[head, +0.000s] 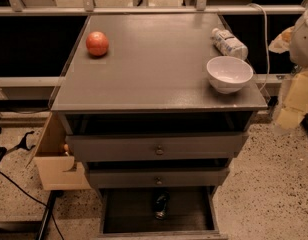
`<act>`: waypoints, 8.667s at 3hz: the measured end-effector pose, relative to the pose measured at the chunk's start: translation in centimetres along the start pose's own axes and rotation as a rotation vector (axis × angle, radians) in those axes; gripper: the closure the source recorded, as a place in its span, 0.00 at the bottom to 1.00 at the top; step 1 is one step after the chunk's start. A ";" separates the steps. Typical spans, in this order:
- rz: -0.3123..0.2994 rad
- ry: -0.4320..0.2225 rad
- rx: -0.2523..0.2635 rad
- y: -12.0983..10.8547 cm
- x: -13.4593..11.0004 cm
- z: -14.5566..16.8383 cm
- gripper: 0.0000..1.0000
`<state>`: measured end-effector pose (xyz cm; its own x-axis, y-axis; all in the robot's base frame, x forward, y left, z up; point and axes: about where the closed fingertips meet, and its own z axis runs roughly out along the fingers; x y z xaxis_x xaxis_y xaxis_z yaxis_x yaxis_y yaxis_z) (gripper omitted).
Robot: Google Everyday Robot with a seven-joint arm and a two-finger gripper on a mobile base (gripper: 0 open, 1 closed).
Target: Close bottom drawer
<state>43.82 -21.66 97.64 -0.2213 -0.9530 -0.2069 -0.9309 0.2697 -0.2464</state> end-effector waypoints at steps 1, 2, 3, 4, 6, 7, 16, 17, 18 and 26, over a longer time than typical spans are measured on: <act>0.000 0.000 0.000 0.0 0.0 0.0 0.00; 0.016 -0.007 0.006 1.2 0.7 1.0 0.00; 0.046 -0.030 0.001 3.9 2.0 3.6 0.00; 0.073 -0.073 -0.012 6.8 3.0 6.8 0.00; 0.141 -0.176 -0.050 11.9 5.4 13.8 0.00; 0.181 -0.139 -0.160 15.6 7.5 18.8 0.00; 0.203 -0.207 -0.046 21.6 18.4 38.6 0.00; 0.187 -0.233 -0.039 22.1 19.9 45.5 0.00; 0.215 -0.250 -0.063 23.1 21.4 49.6 0.00; 0.264 -0.378 -0.302 35.0 28.7 73.3 0.00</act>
Offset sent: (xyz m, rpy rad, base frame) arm -0.0313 -0.0087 -0.0523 0.0330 0.0029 -0.0500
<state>26.15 -29.44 13.63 -0.3905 -0.7273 -0.5645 -0.9123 0.3881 0.1311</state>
